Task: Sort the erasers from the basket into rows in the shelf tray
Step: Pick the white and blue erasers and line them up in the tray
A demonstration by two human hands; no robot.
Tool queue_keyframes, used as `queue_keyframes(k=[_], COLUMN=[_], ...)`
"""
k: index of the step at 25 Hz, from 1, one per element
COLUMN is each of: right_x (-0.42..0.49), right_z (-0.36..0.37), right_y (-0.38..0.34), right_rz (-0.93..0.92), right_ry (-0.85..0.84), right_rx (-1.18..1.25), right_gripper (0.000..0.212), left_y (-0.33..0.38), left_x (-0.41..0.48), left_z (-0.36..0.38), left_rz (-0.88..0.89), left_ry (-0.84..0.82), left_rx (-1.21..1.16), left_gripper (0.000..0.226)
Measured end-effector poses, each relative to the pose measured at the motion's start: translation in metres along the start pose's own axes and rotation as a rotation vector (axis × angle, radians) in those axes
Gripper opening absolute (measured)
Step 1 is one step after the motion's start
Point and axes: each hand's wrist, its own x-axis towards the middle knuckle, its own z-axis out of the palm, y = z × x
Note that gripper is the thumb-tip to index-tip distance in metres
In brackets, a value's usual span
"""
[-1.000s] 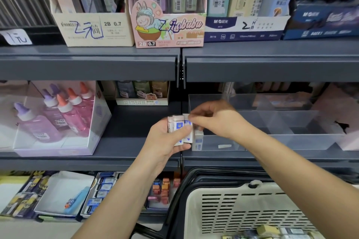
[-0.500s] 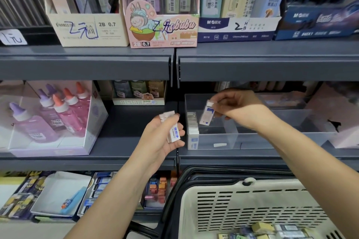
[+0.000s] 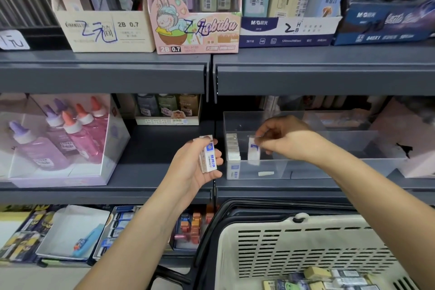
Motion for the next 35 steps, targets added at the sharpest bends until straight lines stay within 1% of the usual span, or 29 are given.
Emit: queue_keyframes(k=[2,5,8,10,12,14,17,19,22,23,24,25,26,27,28,29,30,32,33,35], right_x=[0.001,0.003,0.006,0.006,0.007,0.007,0.007,0.007,0.006,0.005,0.004,0.003,0.001,-0.002,-0.004,-0.006,-0.007,-0.010,-0.010,-0.009], right_z=[0.001,0.004,0.004,0.006,0.012,0.018,0.020,0.020,0.018,0.018,0.018,0.017,0.016,0.014,0.014,0.014,0.016,0.019,0.017,0.008], right_y=[-0.003,-0.004,-0.006,-0.009,-0.009,-0.009,-0.006,-0.006,-0.007,-0.007,-0.008,-0.009,-0.013,-0.018,-0.023,-0.029,-0.034,-0.039,-0.041,-0.039], right_rz=[-0.007,-0.049,-0.021,-0.016,-0.058,-0.078,-0.093,-0.104,-0.087,-0.101,-0.122,-0.138,-0.142,-0.140,-0.146,-0.157,-0.164,-0.157,-0.148,-0.129], right_ry=[0.040,0.002,-0.001,-0.012,-0.054,-0.116,-0.195,-0.213,-0.233,-0.231,-0.194,-0.111,-0.011,0.059,0.069,0.030,-0.021,-0.092,-0.094,-0.022], right_rx=[-0.085,-0.129,-0.118,-0.169,-0.247,-0.262,-0.309,-0.326,-0.313,-0.336,-0.360,-0.357,-0.292,-0.155,0.017,0.151,0.224,0.298,0.315,0.358], right_gripper=[0.014,0.023,0.015,0.020,0.026,0.031,0.032,0.039,0.043,0.043,0.042,0.038,0.032,0.024,0.014,0.005,0.002,0.002,0.002,0.011], left_y=[0.000,0.000,0.000,0.000,0.000,0.000,0.000,0.000,-0.002,-0.004,-0.004,-0.005,-0.005,-0.006,-0.006,-0.007,-0.007,-0.007,-0.006,-0.004], left_x=[0.000,0.000,0.000,-0.001,-0.001,-0.002,-0.004,-0.004,-0.003,-0.002,-0.002,-0.002,-0.002,-0.002,-0.002,-0.003,-0.004,-0.006,-0.007,-0.006], left_z=[-0.001,0.000,0.000,0.000,0.001,0.001,-0.001,-0.002,-0.002,-0.002,-0.002,-0.002,-0.002,-0.003,-0.002,-0.002,-0.002,0.000,0.000,-0.001], left_rz=[-0.001,-0.005,-0.007,-0.004,-0.005,-0.005,-0.006,-0.001,0.017,0.026,0.033,0.040,0.047,0.055,0.061,0.063,0.064,0.061,0.057,0.042], left_ry=[0.008,0.013,0.010,0.011,0.012,0.008,-0.026,-0.049,-0.035,-0.036,-0.045,-0.056,-0.069,-0.085,-0.106,-0.127,-0.150,-0.183,-0.185,-0.144], left_rx=[0.004,0.008,0.016,0.025,0.029,0.027,-0.034,-0.062,-0.032,-0.024,-0.021,-0.018,-0.011,0.000,0.012,0.022,0.032,0.045,0.040,0.005], left_gripper=[0.020,0.020,0.021,0.021,0.021,0.020,0.019,0.018,0.015,0.012,0.010,0.010,0.011,0.013,0.014,0.015,0.017,0.019,0.018,0.017])
